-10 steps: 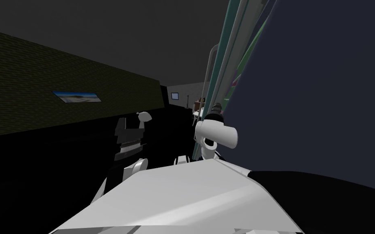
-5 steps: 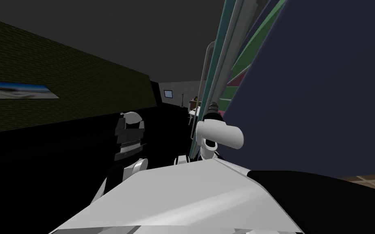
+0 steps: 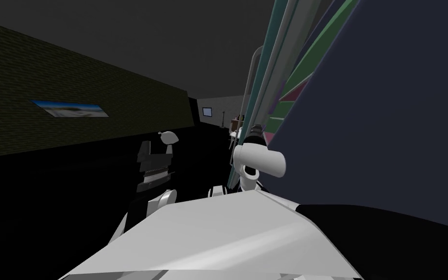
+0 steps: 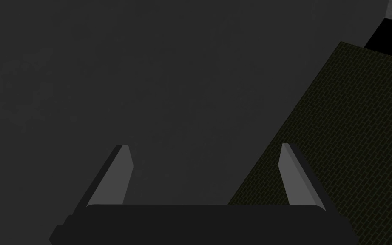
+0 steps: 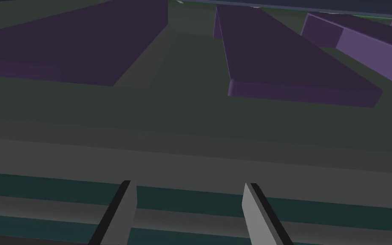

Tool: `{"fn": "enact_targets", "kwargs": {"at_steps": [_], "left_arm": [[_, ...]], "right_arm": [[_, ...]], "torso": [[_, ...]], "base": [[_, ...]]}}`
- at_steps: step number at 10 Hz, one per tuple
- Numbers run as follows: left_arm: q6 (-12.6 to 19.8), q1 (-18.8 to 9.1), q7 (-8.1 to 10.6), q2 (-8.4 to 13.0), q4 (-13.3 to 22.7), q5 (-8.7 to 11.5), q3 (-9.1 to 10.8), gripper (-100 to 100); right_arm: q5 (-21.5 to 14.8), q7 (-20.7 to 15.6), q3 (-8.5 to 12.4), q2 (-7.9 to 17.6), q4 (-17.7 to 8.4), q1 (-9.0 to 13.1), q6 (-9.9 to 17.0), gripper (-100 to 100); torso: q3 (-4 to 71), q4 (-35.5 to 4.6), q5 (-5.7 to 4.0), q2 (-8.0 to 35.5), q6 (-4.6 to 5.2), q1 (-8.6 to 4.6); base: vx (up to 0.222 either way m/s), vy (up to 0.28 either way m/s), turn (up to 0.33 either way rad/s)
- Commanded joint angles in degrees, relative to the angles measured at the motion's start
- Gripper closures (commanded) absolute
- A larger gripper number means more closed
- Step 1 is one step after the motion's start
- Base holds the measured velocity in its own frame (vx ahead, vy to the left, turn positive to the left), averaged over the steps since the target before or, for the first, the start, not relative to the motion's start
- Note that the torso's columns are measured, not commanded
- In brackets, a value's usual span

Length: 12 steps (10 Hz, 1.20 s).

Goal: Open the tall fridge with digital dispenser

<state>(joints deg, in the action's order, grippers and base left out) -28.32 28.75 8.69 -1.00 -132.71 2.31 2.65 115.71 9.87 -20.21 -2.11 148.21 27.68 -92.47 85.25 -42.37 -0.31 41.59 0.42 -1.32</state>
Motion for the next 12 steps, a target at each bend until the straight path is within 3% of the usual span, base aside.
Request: {"fn": "enact_targets", "kwargs": {"at_steps": [1, 3, 5, 6, 7, 8, 11, 12], "left_arm": [[0.0, 0.0, 0.00, 0.0, 0.0, 0.0, 0.00, 0], [0.0, 0.0, 0.00, 0.0, 0.0, 0.0, 0.00, 0], [0.0, 0.0, 0.00, 0.0, 0.0, 0.0, -0.01, 0], [0.0, 0.0, 0.00, 0.0, 0.0, 0.0, -0.01, 0], [0.0, 0.0, 0.00, 0.0, 0.0, 0.0, 0.00, 0], [0.0, 0.0, 0.00, 0.0, 0.0, 0.0, -0.01, 0], [0.0, 0.0, 0.00, 0.0, 0.0, 0.0, 0.00, 0], [0.0, 0.0, 0.00, 0.0, 0.0, 0.0, 0.00, 0]], "right_arm": [[-2.7, 0.5, 0.2, 0.7, -0.2, -0.1, 0.7, 100], [-2.7, 0.6, -0.3, 0.3, -0.3, -0.8, -0.1, 100], [-6.9, 2.9, 1.7, 1.2, -5.0, 2.5, -1.7, 100], [-7.7, 2.9, 1.7, 1.2, -6.3, 2.5, -1.7, 100], [-9.6, 4.0, 2.8, 1.7, -8.1, 4.1, -2.4, 100], [-10.2, 4.0, 2.8, 1.7, -9.8, 4.1, -2.4, 100], [-14.7, 6.2, 4.9, 2.7, -15.0, 7.5, -3.9, 100], [-15.2, 6.2, 4.9, 2.7, -16.2, 7.5, -3.9, 100]], "torso": [[0.0, 0.0, 0.05, 0.0, -0.06, 0.13], [-0.1, 0.0, 0.16, 0.1, -0.17, 0.42], [-0.1, 0.0, 0.33, 0.0, -0.32, 0.94], [0.1, 0.1, 0.36, -0.2, -0.32, 1.01], [-0.1, 0.1, 0.27, 0.1, -0.22, 0.81], [-0.3, 0.0, 0.21, 0.3, -0.24, 0.78], [-0.6, 0.0, 0.00, 0.8, -0.06, 0.35], [-0.6, -0.1, 0.04, 0.7, -0.10, 0.45]], "base": [[-0.050, -0.018, 0.130], [-0.041, -0.005, 0.098], [0.093, 0.072, 0.261], [0.118, 0.078, 0.121], [0.129, 0.109, 0.181], [0.126, 0.060, 0.088], [0.114, 0.039, 0.171], [0.077, 0.026, 0.089]]}}
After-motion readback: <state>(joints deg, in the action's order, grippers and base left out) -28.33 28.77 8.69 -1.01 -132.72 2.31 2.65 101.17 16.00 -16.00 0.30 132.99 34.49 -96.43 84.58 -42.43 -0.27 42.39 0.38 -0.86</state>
